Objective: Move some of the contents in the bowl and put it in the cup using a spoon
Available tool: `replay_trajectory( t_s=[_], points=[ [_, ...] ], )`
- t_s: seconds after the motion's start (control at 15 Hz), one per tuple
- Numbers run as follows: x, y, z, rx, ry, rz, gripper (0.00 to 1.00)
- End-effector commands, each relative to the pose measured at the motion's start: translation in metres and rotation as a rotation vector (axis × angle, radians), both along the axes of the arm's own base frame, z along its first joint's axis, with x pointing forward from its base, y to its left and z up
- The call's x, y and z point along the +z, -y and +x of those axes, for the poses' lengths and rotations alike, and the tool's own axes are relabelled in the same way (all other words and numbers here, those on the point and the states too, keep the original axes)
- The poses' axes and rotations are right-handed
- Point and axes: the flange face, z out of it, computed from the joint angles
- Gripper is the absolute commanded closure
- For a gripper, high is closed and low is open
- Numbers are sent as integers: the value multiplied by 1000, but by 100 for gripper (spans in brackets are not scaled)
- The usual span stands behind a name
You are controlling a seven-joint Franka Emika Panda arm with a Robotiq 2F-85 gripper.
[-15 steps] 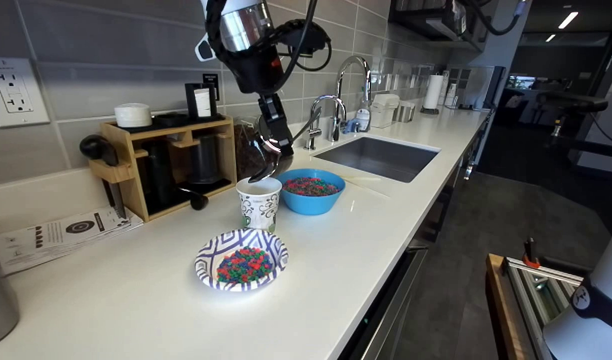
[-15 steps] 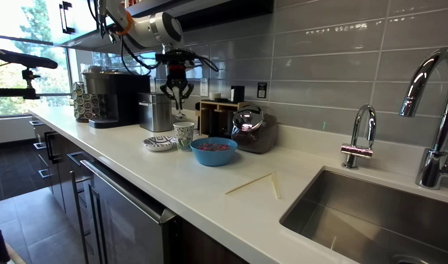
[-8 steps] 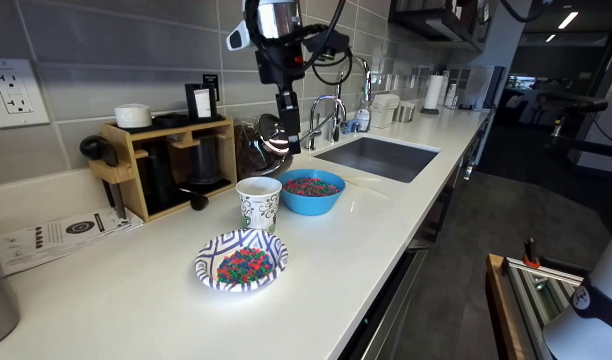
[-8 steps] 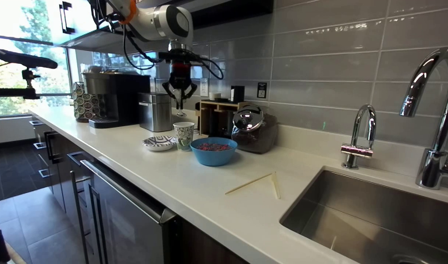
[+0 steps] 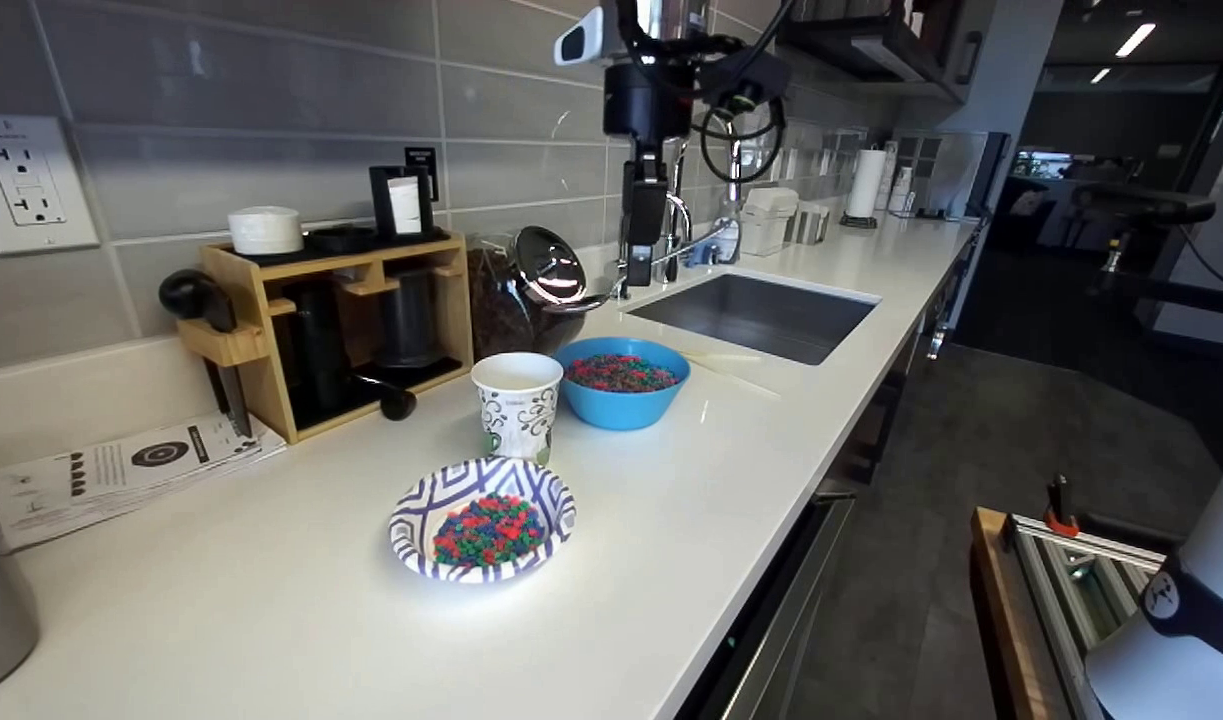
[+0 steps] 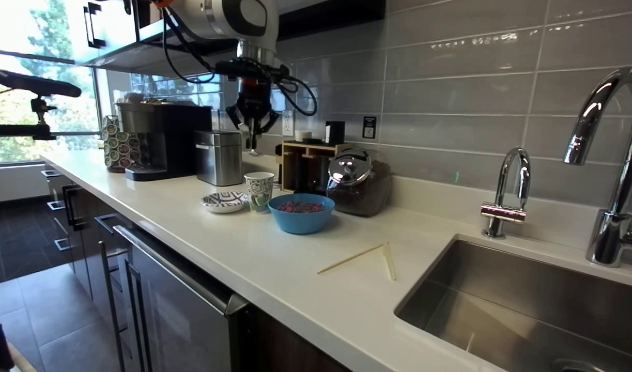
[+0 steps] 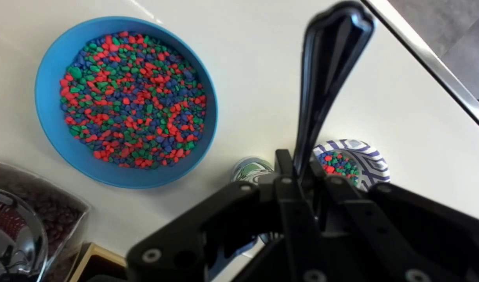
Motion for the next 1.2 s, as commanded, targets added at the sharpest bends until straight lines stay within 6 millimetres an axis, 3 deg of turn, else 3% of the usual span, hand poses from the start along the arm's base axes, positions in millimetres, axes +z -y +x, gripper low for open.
replay_trajectory(
  t_s=[0.0,0.27,0.53,1.13],
  points=[
    [6,24,-32,-110,70,31,98],
    [2,51,-38,-281,92,18,98],
    [-17,67,-30,-449,138,-1,98],
    [-90,97,-4,-632,80,-3,98]
  ],
)
